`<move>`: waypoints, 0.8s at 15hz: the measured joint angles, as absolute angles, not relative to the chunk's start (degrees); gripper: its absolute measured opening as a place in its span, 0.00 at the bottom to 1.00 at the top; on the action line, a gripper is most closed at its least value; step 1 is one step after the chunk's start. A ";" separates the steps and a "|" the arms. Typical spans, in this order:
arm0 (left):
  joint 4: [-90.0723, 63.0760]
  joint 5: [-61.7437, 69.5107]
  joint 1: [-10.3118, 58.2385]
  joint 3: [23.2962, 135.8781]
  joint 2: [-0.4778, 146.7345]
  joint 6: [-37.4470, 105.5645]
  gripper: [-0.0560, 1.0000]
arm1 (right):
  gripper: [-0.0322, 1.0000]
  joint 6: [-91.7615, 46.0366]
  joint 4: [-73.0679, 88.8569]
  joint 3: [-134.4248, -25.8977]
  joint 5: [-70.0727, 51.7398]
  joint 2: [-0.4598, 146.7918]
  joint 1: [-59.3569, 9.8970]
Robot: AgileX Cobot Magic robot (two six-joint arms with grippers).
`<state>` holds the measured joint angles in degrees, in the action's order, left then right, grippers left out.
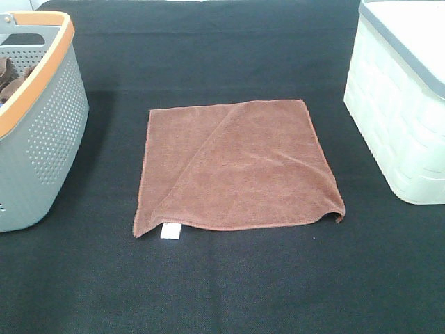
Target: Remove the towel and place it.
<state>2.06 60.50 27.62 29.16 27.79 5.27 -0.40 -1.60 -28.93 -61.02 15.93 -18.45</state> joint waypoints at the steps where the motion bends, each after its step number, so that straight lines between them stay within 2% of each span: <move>1: 2.06 60.50 27.62 29.16 27.79 5.27 0.77 | 0.78 -0.40 -1.60 -28.93 -61.02 15.93 -18.45; 9: 1.95 60.45 26.87 29.16 27.79 5.27 0.77 | 0.78 -0.40 -1.66 -28.93 -61.02 15.93 -18.45; 12: 1.83 60.28 15.47 29.16 25.90 5.27 0.77 | 0.78 -0.40 -1.49 -28.93 -61.02 15.93 -13.46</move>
<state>1.83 60.28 15.47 29.16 25.90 5.27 -0.40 -1.49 -28.93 -61.02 15.93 -13.46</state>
